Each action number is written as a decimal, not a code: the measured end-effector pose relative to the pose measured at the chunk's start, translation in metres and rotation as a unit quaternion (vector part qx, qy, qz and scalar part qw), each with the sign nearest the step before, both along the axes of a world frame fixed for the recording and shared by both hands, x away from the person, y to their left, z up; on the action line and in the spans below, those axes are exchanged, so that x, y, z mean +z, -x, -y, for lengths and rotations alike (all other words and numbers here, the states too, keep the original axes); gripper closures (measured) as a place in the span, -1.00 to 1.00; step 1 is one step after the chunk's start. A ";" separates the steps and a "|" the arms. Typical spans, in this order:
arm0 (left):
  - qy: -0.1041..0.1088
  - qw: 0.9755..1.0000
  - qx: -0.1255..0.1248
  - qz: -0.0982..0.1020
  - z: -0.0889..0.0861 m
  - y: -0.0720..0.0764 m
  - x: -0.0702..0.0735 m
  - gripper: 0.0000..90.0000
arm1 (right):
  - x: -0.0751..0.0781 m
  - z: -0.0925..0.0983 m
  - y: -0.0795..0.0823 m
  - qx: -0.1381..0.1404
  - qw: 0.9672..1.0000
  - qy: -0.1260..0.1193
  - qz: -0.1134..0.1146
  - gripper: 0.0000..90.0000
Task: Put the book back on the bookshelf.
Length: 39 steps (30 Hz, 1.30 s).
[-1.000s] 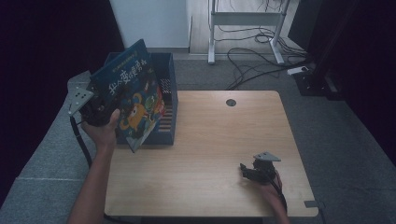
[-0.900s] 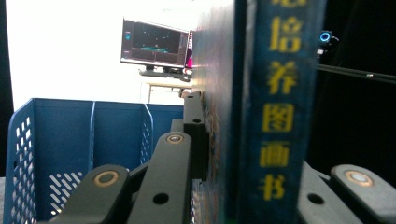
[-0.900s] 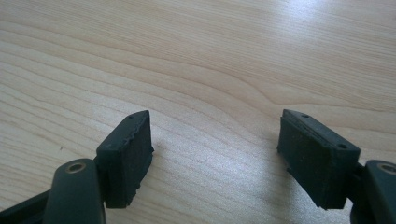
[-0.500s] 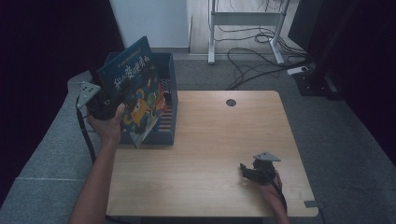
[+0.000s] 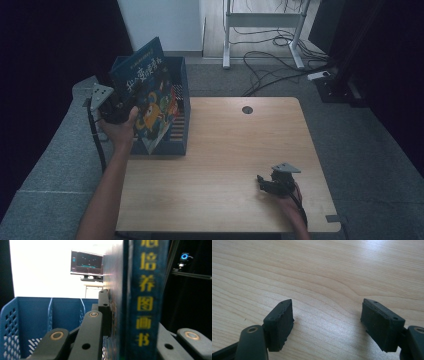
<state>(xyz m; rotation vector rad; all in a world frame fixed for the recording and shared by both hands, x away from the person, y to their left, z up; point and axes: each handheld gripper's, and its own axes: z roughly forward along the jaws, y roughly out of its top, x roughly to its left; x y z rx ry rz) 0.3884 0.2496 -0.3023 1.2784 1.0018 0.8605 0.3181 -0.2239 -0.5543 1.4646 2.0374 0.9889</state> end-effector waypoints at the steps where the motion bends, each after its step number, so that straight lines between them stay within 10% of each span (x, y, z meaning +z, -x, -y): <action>1: 0.000 1.000 0.003 0.001 0.001 -0.001 0.001 0.81 | 0.000 0.000 0.000 0.000 1.000 0.000 0.000 -0.44; 39: 0.013 0.999 0.043 -0.005 0.024 -0.040 -0.015 0.82 | 0.000 0.001 0.002 -0.004 1.000 0.000 0.001 -0.44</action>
